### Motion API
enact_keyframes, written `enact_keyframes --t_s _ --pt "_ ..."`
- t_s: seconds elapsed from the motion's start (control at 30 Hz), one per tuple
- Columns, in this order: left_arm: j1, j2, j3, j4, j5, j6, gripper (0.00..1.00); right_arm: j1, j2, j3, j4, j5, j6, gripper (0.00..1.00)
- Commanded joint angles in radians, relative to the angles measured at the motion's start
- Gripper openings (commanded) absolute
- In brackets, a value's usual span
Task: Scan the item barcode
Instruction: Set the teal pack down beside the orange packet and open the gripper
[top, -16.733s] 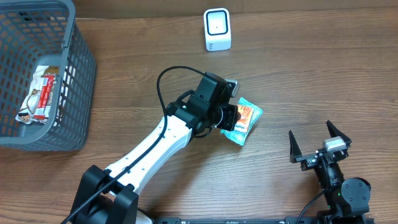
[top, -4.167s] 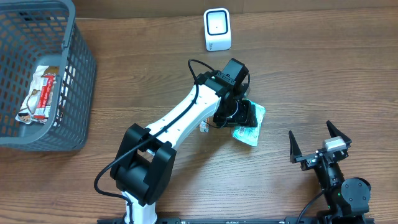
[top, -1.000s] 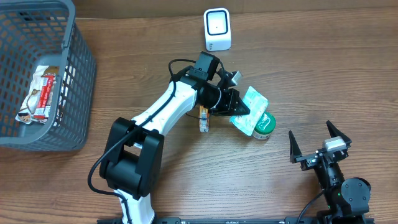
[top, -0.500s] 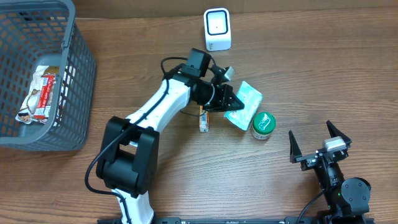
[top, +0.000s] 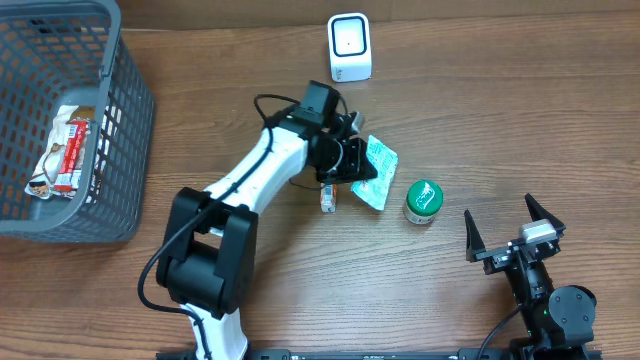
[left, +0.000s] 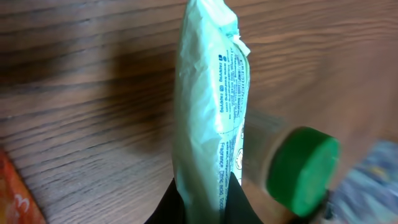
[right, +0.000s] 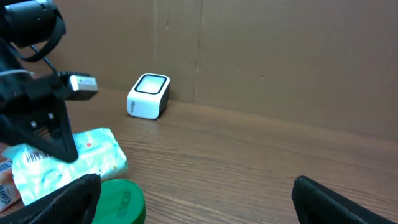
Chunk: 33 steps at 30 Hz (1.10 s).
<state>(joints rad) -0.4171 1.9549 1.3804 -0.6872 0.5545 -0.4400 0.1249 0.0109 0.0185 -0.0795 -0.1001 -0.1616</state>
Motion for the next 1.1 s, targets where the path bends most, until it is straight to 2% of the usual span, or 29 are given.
enact_keyframes --t_s 0.0,0.2,0.33,0.47,0.53,0.77,1.0,1.07 --pt "-0.046 -0.005 -0.004 0.004 -0.208 -0.113 0.04 -0.003 -0.007 -0.01 0.003 0.001 -0.003 1.0" --pt "-0.115 -0.005 -0.004 0.004 -0.401 -0.2 0.04 -0.003 -0.007 -0.01 0.003 0.001 -0.003 1.0" --pt "-0.133 -0.005 -0.004 0.003 -0.425 -0.2 0.06 -0.003 -0.007 -0.01 0.003 0.001 -0.004 1.0" --pt "-0.133 -0.005 -0.004 -0.014 -0.424 -0.199 0.36 -0.003 -0.007 -0.01 0.003 0.001 -0.004 1.0" --pt "-0.133 -0.005 -0.004 -0.019 -0.423 -0.19 0.4 -0.003 -0.007 -0.01 0.003 0.001 -0.003 1.0" --pt "-0.133 -0.005 -0.003 -0.003 -0.358 -0.149 0.36 -0.003 -0.007 -0.01 0.003 0.001 -0.003 1.0" --pt "-0.131 -0.005 0.037 0.003 -0.348 -0.121 0.38 -0.003 -0.007 -0.01 0.003 0.001 -0.003 1.0" --pt "-0.133 -0.005 0.045 -0.001 -0.348 -0.12 0.34 -0.003 -0.007 -0.01 0.003 0.001 -0.003 1.0"
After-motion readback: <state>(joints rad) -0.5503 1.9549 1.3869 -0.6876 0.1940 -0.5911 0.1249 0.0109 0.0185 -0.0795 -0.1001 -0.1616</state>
